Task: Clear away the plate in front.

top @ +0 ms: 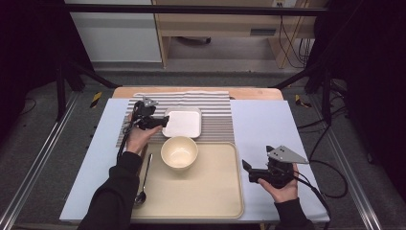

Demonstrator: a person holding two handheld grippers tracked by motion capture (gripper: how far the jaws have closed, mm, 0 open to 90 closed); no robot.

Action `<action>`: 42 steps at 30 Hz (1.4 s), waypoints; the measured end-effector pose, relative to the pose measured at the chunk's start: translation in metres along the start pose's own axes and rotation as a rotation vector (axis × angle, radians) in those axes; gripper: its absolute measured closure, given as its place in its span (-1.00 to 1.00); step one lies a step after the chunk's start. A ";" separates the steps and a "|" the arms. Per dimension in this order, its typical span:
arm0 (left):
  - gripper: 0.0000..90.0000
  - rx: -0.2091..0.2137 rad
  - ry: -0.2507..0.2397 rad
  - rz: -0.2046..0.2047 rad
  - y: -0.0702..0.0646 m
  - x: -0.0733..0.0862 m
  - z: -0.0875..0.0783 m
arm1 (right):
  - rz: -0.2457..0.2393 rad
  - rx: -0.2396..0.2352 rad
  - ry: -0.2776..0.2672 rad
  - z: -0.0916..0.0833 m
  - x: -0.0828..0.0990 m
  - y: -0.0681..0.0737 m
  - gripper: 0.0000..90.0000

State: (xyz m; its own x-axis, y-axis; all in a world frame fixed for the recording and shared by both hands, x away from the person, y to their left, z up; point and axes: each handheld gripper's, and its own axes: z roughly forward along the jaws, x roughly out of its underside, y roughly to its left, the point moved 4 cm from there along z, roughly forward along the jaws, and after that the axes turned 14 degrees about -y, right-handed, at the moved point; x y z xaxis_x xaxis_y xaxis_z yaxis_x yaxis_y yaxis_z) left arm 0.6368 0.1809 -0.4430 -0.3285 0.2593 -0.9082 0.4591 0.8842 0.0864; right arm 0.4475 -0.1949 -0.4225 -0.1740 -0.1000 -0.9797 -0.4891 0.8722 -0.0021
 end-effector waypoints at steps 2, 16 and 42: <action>-0.34 -0.006 0.007 -0.007 0.001 0.003 0.004 | -0.003 0.000 0.004 0.000 0.001 0.000 -0.92; -0.08 0.000 0.105 -0.031 0.000 0.025 0.027 | -0.003 -0.004 0.006 0.001 0.001 0.001 -0.92; 0.66 0.010 0.232 -0.130 -0.005 0.038 0.034 | -0.005 -0.007 0.016 0.002 0.003 0.002 -0.92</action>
State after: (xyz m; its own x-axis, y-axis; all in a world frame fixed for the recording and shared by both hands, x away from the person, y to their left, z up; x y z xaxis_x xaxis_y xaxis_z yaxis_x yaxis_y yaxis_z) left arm 0.6498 0.1727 -0.4919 -0.5655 0.2270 -0.7929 0.4081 0.9124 -0.0298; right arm 0.4481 -0.1922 -0.4260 -0.1854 -0.1118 -0.9763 -0.4961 0.8683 -0.0053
